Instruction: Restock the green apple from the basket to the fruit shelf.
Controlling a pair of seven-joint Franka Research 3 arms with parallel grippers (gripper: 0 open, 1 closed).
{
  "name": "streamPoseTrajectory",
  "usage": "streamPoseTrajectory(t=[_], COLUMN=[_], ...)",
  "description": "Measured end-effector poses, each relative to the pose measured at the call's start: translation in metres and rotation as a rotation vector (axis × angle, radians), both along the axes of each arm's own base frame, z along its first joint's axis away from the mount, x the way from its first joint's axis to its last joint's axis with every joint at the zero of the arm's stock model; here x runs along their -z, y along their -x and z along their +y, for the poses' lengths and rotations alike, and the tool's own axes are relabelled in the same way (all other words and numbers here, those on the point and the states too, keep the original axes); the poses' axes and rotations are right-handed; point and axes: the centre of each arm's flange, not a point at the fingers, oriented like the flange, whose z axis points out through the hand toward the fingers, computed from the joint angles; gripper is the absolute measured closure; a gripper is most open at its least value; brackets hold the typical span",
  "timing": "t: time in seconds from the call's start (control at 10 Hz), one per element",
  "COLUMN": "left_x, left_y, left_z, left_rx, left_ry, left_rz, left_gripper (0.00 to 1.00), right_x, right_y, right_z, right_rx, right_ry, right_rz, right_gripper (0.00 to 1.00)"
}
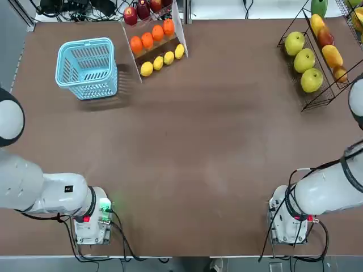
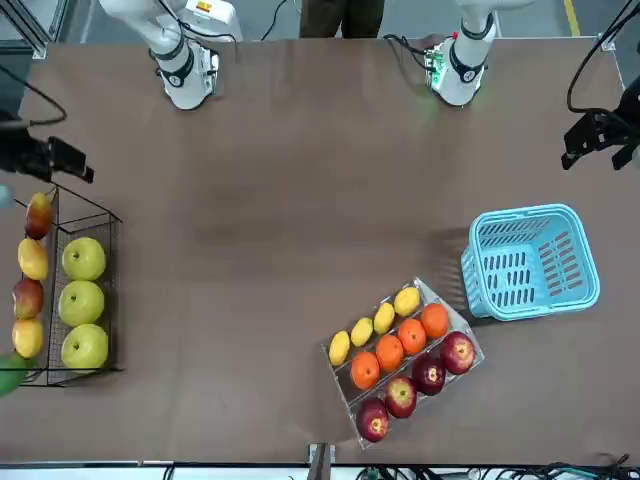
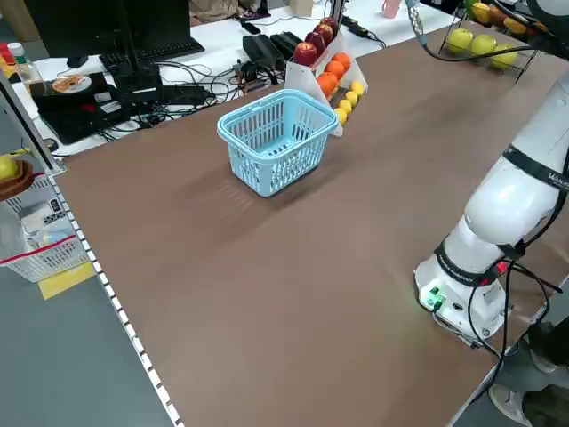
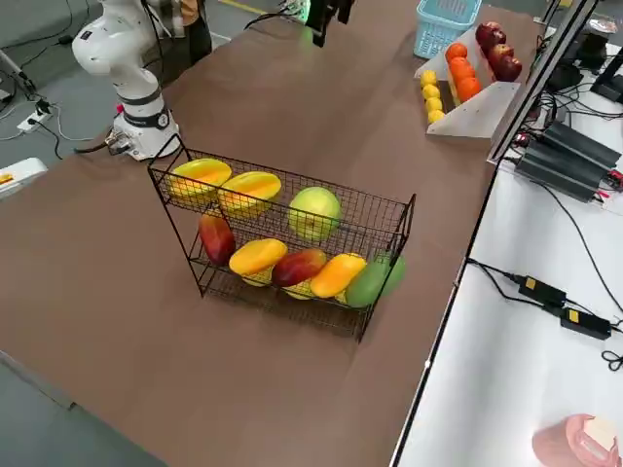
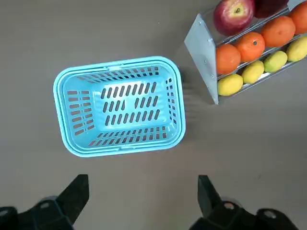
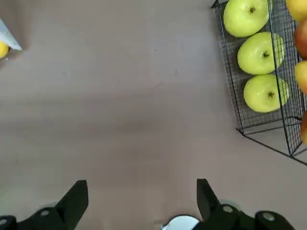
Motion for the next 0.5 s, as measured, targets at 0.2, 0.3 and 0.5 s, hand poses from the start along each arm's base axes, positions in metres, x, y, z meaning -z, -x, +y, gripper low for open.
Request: streamPoseTrajectory(t=[0.2,0.3,0.5], left_x=[0.000,-0.001,-0.001], left_y=[0.000,-0.001,-0.001], left_z=[0.000,0.000,0.000], left_rx=[0.000,0.000,0.000], left_ry=[0.000,0.000,0.000], left_rz=[-0.003,-0.007,-0.009], left_gripper=[0.00,0.00,0.00], right_x=[0.008,0.020,0.033], right_y=[0.003,-0.002,-0.010], right_z=[0.003,0.008,0.011], right_rx=[-0.010,-0.020,-0.022], right_ry=[0.049,0.065,0.070], right_rz=[-0.001,-0.005,-0.030], right_gripper=[0.00,0.00,0.00])
